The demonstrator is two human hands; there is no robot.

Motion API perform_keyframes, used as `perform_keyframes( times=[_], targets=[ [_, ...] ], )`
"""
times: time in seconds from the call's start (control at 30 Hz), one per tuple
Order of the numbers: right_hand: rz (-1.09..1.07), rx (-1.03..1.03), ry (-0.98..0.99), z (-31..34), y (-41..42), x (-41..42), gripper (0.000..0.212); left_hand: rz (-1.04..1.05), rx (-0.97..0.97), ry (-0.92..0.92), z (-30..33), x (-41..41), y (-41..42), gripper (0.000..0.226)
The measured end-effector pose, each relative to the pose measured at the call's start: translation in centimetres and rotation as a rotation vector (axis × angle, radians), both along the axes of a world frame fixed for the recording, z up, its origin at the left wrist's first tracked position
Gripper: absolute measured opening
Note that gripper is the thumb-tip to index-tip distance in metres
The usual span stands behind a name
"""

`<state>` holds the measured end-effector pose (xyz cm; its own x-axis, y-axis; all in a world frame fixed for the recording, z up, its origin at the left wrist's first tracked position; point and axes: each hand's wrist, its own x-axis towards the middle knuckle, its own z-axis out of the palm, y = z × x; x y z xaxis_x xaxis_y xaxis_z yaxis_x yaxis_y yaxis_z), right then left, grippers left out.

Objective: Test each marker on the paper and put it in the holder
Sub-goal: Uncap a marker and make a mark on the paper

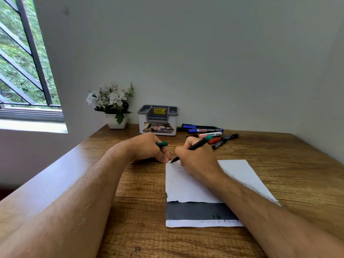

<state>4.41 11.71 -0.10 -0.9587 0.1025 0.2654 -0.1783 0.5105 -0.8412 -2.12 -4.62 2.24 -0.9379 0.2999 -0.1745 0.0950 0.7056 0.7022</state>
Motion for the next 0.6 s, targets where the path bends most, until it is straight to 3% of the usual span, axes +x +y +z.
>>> perform_keyframes(
  times=[0.6],
  targets=[
    [-0.004, 0.000, -0.008, 0.04, 0.03, 0.17, 0.016, 0.004, -0.015, 0.018, -0.07, -0.18, -0.03, 0.011]
  ],
)
